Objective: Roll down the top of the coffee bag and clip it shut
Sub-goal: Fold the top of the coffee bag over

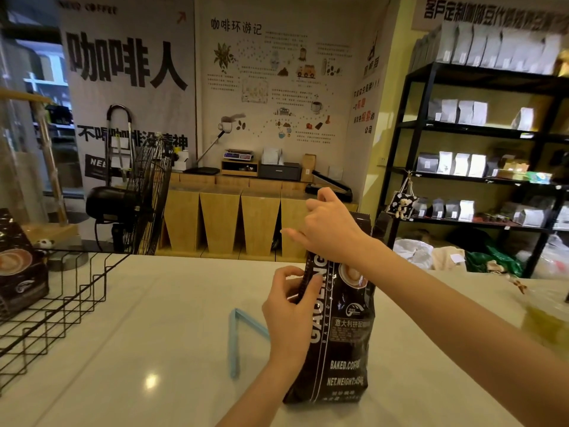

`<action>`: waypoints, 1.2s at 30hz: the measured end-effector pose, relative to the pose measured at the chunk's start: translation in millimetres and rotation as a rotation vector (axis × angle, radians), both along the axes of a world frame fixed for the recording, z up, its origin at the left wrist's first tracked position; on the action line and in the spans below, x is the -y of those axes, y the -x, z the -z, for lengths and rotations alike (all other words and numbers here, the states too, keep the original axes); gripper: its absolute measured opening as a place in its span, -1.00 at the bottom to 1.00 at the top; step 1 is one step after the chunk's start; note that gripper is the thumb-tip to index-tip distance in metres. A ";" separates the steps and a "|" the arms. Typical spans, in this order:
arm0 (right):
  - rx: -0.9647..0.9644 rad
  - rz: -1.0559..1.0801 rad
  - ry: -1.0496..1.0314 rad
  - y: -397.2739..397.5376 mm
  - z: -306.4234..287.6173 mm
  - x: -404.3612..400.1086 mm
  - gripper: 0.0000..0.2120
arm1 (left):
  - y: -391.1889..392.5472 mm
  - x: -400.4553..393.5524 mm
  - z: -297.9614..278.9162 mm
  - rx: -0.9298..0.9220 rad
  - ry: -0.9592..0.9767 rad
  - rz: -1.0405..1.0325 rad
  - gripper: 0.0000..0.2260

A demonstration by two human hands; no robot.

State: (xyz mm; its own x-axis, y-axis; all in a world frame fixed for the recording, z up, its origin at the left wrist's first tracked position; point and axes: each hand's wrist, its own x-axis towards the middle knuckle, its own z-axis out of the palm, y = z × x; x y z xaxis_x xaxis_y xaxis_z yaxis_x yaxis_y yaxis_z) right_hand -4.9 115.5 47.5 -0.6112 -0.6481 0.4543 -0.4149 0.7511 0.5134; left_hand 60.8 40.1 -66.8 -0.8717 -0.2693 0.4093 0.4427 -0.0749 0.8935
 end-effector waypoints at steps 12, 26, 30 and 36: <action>-0.299 -0.266 0.070 12.7 12.2 0.0 -0.42 | 4.3 -2.3 -10.7 0.041 -0.141 -0.028 -0.93; -0.287 -0.192 0.437 -7.5 -5.5 -20.2 -0.62 | 11.1 12.9 -10.8 0.066 -0.210 0.075 -0.87; -0.136 -0.225 1.183 -35.9 6.9 -59.8 -0.37 | 22.3 29.1 -19.9 0.148 -0.100 0.268 -0.82; 0.888 -0.179 1.849 -34.4 82.8 -67.7 -0.07 | 32.0 31.7 -37.0 0.189 0.094 0.469 -0.83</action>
